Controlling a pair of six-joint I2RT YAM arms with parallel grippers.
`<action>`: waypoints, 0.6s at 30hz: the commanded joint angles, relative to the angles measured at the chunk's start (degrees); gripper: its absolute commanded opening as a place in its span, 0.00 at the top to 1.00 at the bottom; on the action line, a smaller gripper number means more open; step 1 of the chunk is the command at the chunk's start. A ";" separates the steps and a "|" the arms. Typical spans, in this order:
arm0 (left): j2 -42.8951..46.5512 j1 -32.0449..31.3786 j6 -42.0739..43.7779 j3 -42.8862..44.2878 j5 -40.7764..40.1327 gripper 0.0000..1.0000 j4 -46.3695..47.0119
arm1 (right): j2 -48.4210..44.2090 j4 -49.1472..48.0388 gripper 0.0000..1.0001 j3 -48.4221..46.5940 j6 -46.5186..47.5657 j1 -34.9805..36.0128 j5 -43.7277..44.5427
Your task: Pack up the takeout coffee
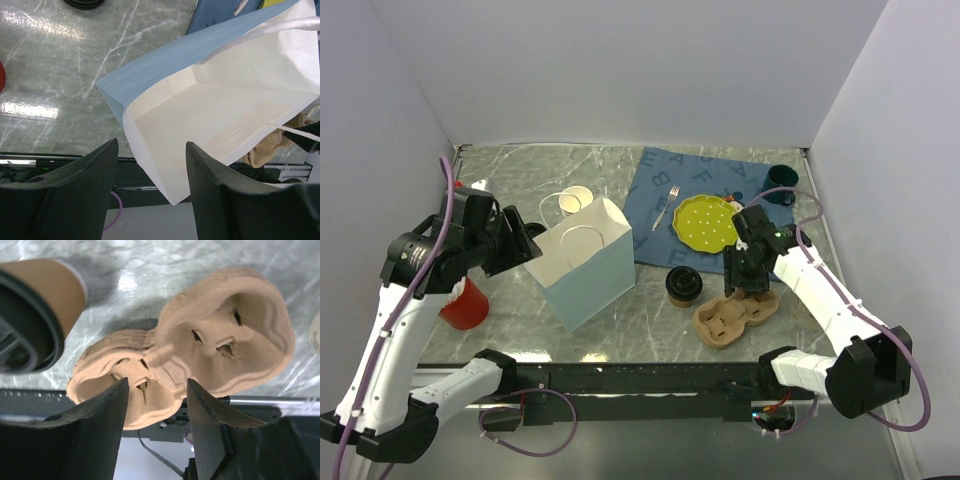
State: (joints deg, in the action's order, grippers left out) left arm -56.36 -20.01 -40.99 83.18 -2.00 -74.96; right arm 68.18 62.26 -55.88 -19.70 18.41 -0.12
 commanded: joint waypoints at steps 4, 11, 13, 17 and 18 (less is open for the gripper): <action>-1.47 -0.03 3.46 6.47 -0.90 0.36 -1.77 | -3.22 -1.52 0.43 -7.41 19.23 -0.66 -8.92; -1.03 -0.03 3.02 5.24 3.04 0.33 -0.10 | -2.80 0.58 0.39 -2.23 37.62 -0.84 -5.95; -1.12 -0.12 3.46 4.80 3.49 0.33 0.08 | -3.75 0.06 0.38 1.02 38.51 -0.75 -5.68; -1.21 -0.12 3.73 4.45 4.28 0.32 0.69 | -5.08 0.85 0.33 5.32 40.79 -0.75 -5.67; -1.21 -0.12 3.73 4.36 5.24 0.32 0.95 | -5.25 0.85 0.32 6.12 41.06 -0.75 -5.94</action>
State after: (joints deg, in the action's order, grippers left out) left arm -57.84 -20.01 -38.44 87.72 0.43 -75.77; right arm 64.49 62.15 -52.40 16.29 17.96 -5.52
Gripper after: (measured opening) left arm 0.681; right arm 0.662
